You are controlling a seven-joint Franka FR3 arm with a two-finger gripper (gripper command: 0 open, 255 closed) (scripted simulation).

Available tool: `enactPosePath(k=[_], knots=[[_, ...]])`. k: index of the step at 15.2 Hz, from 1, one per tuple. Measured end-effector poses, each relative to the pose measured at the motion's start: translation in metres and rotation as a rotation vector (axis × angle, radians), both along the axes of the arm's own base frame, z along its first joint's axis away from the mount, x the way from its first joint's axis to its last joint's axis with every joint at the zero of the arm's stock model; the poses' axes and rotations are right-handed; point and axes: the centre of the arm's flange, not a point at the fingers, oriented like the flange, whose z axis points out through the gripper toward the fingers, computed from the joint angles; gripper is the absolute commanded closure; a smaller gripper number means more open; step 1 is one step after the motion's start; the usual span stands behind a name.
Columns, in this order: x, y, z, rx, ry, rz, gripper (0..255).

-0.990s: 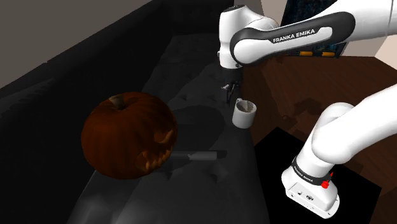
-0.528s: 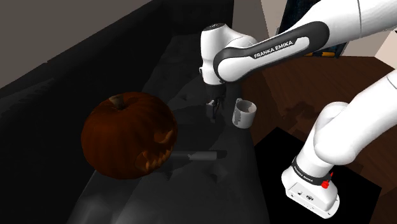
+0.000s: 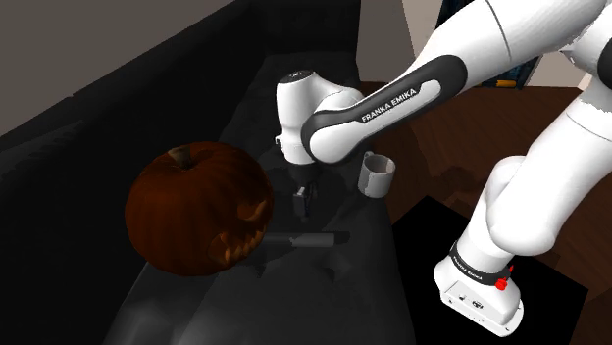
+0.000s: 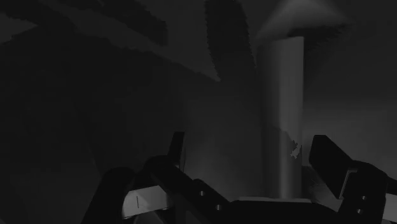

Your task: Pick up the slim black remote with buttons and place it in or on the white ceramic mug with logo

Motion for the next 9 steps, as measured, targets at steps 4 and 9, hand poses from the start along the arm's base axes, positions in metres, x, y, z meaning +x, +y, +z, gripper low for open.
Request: enactPosePath(k=[4,9], knots=[[-0.007,0.041,-0.020,0.024,0.014,0.081,0],[-0.009,0.048,-0.034,0.041,-0.007,0.088,0]])
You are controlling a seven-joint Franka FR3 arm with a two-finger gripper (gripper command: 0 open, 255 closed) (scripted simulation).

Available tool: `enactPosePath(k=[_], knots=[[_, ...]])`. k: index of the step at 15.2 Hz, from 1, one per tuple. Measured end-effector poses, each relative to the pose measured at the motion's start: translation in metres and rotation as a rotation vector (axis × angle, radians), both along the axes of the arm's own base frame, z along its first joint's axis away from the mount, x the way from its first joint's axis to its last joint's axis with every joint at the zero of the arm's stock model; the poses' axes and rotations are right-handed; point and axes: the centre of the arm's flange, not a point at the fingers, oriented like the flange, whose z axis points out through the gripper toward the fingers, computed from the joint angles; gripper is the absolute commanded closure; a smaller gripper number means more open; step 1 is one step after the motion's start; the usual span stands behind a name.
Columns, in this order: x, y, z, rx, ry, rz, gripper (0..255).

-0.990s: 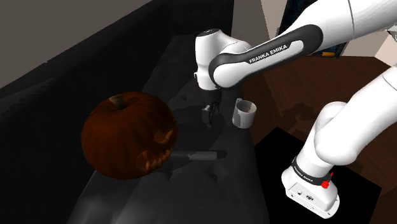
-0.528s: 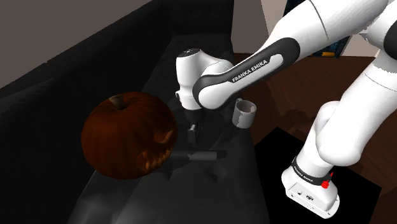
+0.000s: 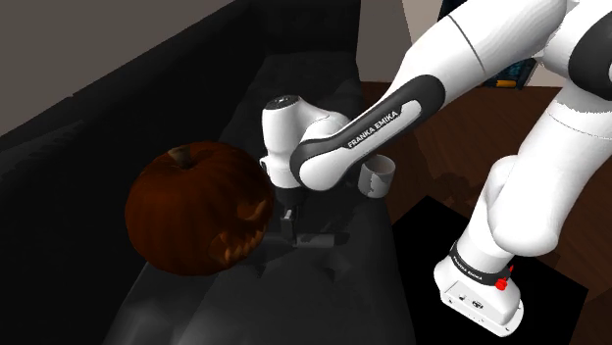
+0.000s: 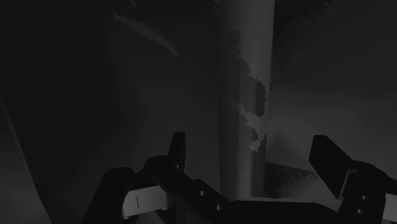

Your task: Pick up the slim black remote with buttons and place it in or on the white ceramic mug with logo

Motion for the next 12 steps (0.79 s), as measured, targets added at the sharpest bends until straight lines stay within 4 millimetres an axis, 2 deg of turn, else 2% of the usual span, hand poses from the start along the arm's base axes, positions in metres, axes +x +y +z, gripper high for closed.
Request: enactPosePath(k=[9,10,12], knots=[[0.010,0.008,-0.012,0.050,-0.066,-0.013,0],[0.004,0.006,-0.012,0.041,-0.053,-0.007,255],[-0.002,0.004,-0.014,0.010,-0.010,-0.001,255]])
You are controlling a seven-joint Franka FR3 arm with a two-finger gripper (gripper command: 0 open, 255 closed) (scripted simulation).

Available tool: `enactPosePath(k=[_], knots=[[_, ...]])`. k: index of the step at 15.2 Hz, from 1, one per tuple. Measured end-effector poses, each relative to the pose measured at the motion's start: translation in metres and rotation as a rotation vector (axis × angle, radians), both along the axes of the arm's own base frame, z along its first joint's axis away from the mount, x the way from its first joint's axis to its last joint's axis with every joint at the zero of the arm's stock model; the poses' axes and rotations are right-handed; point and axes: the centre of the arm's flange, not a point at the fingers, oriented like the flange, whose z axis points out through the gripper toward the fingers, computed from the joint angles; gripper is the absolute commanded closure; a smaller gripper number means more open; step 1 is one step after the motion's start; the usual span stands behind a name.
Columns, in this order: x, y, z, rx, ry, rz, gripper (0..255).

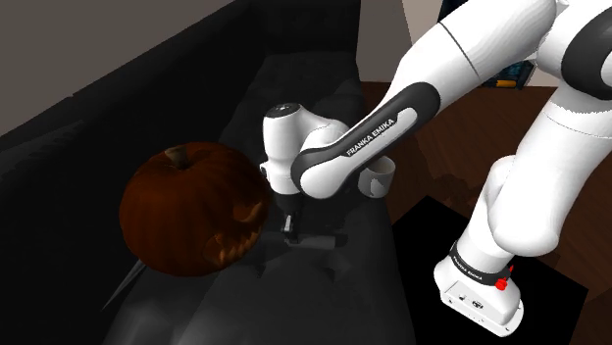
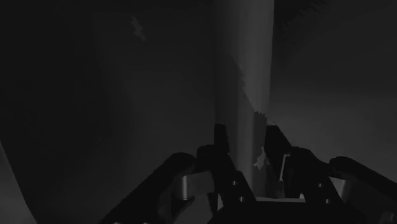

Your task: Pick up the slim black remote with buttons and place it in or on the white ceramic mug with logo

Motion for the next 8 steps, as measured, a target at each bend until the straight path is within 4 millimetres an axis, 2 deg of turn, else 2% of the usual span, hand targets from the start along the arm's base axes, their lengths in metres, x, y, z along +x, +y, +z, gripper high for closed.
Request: enactPosePath(k=[8], knots=[[0.0031,0.0000,-0.0023,-0.003,0.003,-0.001,255]])
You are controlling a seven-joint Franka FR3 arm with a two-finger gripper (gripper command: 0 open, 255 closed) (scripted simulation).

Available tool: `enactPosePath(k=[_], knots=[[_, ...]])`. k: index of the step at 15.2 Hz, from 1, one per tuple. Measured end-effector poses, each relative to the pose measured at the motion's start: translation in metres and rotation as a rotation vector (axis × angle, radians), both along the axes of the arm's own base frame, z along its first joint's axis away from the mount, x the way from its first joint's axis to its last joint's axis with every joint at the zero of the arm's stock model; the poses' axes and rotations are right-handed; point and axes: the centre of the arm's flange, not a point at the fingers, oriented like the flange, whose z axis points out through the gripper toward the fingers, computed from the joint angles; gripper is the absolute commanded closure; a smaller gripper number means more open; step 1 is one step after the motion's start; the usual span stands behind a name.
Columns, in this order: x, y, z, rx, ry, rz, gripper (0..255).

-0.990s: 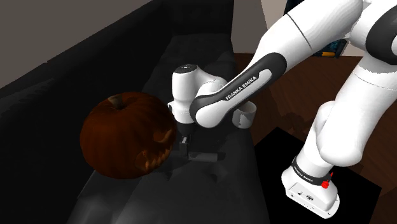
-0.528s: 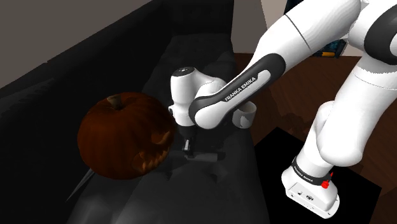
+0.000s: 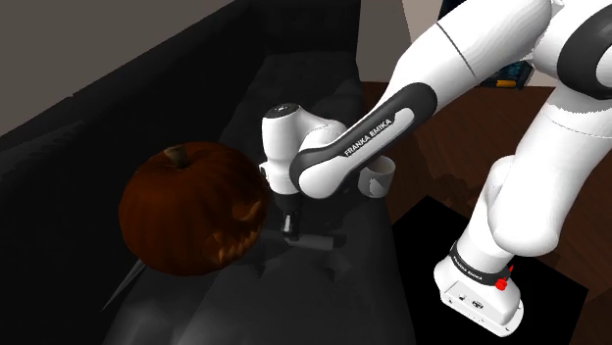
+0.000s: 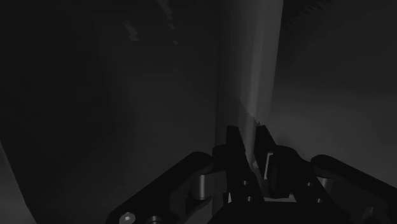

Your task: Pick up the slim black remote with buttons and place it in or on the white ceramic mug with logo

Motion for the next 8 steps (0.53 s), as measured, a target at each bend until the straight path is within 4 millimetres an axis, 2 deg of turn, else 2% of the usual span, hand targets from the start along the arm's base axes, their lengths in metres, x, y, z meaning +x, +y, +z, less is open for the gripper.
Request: enactPosePath(k=[4,8], knots=[[-0.006,-0.003,0.005,-0.014,0.022,0.008,255],[-0.006,-0.003,0.023,-0.019,0.028,0.009,255]])
